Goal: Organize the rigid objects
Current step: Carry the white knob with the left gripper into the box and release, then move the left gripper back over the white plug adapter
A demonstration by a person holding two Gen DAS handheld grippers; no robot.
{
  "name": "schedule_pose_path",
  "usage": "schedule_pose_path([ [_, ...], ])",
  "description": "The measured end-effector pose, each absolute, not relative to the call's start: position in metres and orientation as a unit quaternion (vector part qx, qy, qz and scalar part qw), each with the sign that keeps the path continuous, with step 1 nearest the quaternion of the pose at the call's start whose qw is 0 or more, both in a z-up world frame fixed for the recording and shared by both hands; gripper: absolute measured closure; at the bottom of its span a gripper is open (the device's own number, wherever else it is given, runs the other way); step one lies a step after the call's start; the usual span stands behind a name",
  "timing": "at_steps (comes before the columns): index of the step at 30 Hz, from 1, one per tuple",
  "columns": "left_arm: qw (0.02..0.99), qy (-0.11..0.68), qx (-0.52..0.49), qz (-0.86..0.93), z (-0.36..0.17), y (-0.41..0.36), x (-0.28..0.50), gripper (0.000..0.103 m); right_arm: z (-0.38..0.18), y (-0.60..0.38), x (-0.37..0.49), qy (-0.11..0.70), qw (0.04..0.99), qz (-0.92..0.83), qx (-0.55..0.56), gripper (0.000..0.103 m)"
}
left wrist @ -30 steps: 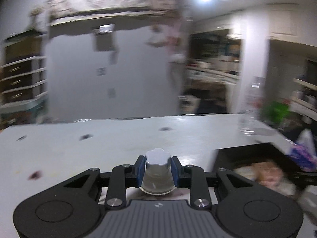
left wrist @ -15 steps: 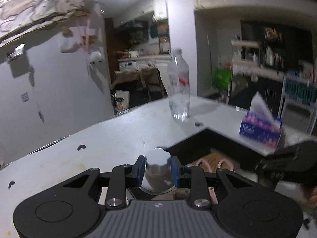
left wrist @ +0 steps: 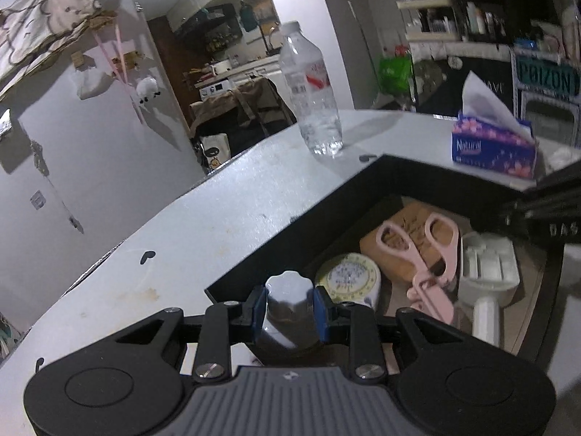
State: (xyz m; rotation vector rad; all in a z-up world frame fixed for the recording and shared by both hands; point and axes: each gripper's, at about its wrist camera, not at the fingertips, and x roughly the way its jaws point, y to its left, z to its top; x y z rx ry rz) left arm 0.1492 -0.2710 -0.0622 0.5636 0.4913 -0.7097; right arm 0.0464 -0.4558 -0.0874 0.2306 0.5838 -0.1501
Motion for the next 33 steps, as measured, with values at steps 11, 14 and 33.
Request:
schedule_pose_path([
  [11, 0.870, 0.235, 0.268, -0.340, -0.063, -0.270, 0.150, 0.069, -0.087, -0.456, 0.046, 0.287, 0.948, -0.074, 0.114, 0.097],
  [14, 0.870, 0.240, 0.257, -0.346, -0.059, -0.269, 0.149, 0.061, -0.087, -0.456, 0.046, 0.287, 0.948, -0.074, 0.113, 0.097],
  [33, 0.863, 0.272, 0.163, -0.393, -0.026, -0.245, 0.117, 0.005, -0.087, -0.456, 0.046, 0.287, 0.948, -0.074, 0.113, 0.097],
])
